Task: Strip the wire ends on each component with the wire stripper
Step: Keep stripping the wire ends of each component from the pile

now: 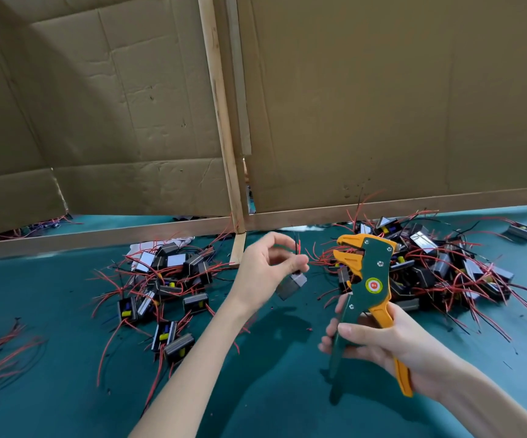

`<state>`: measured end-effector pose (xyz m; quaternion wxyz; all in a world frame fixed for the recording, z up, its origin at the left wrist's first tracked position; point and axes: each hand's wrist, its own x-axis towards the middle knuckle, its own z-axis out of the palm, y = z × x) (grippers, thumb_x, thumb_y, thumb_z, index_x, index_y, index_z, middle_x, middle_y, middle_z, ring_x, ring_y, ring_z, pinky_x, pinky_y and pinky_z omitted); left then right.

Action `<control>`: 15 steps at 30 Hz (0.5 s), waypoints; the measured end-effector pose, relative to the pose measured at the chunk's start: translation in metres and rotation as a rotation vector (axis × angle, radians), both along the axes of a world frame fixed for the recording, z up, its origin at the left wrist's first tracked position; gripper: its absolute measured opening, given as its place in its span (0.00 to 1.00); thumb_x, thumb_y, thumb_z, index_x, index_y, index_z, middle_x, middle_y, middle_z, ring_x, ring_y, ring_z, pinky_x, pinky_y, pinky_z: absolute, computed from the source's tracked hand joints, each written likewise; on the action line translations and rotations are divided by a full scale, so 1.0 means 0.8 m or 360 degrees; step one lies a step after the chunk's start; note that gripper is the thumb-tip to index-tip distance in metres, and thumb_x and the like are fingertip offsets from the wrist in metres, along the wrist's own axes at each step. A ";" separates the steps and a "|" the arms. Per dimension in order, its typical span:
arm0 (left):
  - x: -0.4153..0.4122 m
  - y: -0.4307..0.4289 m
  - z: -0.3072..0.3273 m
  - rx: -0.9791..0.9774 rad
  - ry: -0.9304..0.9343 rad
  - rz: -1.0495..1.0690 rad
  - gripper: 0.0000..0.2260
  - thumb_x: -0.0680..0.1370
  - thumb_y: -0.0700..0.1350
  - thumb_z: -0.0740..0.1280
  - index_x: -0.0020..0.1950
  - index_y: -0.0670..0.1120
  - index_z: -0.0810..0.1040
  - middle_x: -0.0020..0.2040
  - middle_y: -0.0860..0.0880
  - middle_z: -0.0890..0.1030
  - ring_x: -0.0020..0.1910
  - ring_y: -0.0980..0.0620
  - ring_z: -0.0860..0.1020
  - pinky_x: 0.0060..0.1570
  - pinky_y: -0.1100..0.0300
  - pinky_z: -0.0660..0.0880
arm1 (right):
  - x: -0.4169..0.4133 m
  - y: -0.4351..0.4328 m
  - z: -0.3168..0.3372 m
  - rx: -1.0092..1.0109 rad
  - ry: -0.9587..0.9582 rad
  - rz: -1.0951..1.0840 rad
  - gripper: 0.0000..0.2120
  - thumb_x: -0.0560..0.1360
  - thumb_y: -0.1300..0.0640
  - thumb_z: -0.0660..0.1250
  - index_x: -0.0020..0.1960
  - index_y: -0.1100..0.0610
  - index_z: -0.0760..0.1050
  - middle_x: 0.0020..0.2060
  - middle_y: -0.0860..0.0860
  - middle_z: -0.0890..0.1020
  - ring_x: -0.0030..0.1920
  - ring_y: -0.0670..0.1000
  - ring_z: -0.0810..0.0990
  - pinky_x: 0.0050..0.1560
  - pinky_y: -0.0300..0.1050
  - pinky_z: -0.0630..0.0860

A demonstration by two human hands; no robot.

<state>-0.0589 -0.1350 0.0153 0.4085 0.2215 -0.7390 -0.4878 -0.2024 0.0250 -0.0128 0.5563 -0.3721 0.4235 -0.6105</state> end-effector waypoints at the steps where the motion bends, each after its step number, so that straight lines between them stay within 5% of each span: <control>1: 0.001 0.002 0.006 0.0006 0.0056 -0.0010 0.07 0.74 0.40 0.73 0.44 0.47 0.75 0.36 0.47 0.85 0.40 0.50 0.83 0.45 0.64 0.76 | 0.001 0.000 0.000 -0.0025 0.0015 0.0016 0.17 0.57 0.62 0.84 0.44 0.59 0.83 0.41 0.67 0.82 0.47 0.70 0.83 0.46 0.56 0.81; 7: 0.005 0.011 0.029 0.0091 0.0190 -0.0171 0.05 0.76 0.36 0.69 0.43 0.45 0.75 0.38 0.47 0.85 0.38 0.52 0.82 0.42 0.65 0.76 | 0.002 0.001 0.000 -0.0120 -0.0088 -0.0043 0.10 0.63 0.68 0.74 0.44 0.60 0.82 0.42 0.68 0.81 0.47 0.72 0.82 0.45 0.57 0.81; 11: 0.009 0.017 0.042 0.0014 0.0109 -0.0195 0.05 0.78 0.35 0.66 0.47 0.45 0.77 0.41 0.50 0.86 0.36 0.56 0.80 0.41 0.67 0.75 | 0.006 0.003 0.006 -0.0097 0.0042 -0.0008 0.23 0.52 0.57 0.86 0.43 0.60 0.83 0.45 0.68 0.82 0.45 0.68 0.84 0.43 0.55 0.82; 15: 0.016 0.023 0.055 -0.0023 -0.0022 -0.0219 0.06 0.78 0.37 0.67 0.47 0.46 0.80 0.39 0.52 0.85 0.34 0.61 0.77 0.39 0.70 0.73 | 0.009 0.005 0.005 -0.0083 0.0136 0.0008 0.26 0.49 0.52 0.87 0.42 0.58 0.83 0.47 0.67 0.83 0.46 0.64 0.84 0.43 0.52 0.82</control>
